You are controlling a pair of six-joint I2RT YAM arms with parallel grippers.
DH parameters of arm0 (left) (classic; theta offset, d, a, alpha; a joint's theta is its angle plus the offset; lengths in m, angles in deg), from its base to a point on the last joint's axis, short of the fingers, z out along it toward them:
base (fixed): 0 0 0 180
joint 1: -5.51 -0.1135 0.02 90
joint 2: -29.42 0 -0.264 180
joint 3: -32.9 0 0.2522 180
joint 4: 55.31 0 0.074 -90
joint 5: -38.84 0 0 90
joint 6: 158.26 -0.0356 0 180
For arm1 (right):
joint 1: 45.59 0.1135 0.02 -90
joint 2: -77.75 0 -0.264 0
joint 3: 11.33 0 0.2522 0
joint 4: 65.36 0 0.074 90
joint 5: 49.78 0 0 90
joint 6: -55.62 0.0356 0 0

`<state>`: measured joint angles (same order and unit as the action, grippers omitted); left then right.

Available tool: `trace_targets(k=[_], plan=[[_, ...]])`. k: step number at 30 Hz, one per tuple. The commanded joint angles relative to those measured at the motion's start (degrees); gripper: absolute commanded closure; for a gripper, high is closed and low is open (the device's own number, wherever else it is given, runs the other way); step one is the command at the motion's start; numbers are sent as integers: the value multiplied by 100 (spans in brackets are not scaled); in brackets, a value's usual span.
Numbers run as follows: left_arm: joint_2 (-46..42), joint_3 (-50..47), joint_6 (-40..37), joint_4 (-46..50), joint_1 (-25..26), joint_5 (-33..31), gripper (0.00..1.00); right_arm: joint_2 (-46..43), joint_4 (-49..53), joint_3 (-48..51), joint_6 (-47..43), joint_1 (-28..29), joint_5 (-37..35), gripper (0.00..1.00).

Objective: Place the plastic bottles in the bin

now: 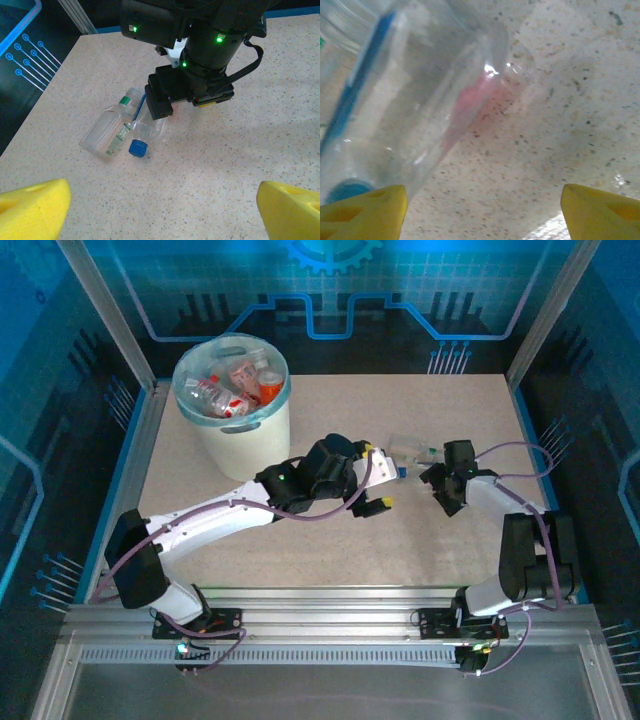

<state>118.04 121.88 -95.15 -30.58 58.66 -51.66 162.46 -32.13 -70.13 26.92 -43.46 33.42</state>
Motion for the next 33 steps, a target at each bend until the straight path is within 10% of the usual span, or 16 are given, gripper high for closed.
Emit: trace_targets(k=[1,33], plan=[[-69,-119,191,-172,6,-124,4,126,232,-27,-373,-80,195,16],[-212,-329,270,-306,-63,-360,3,1202,144,-1561,1148,610,-616,3]])
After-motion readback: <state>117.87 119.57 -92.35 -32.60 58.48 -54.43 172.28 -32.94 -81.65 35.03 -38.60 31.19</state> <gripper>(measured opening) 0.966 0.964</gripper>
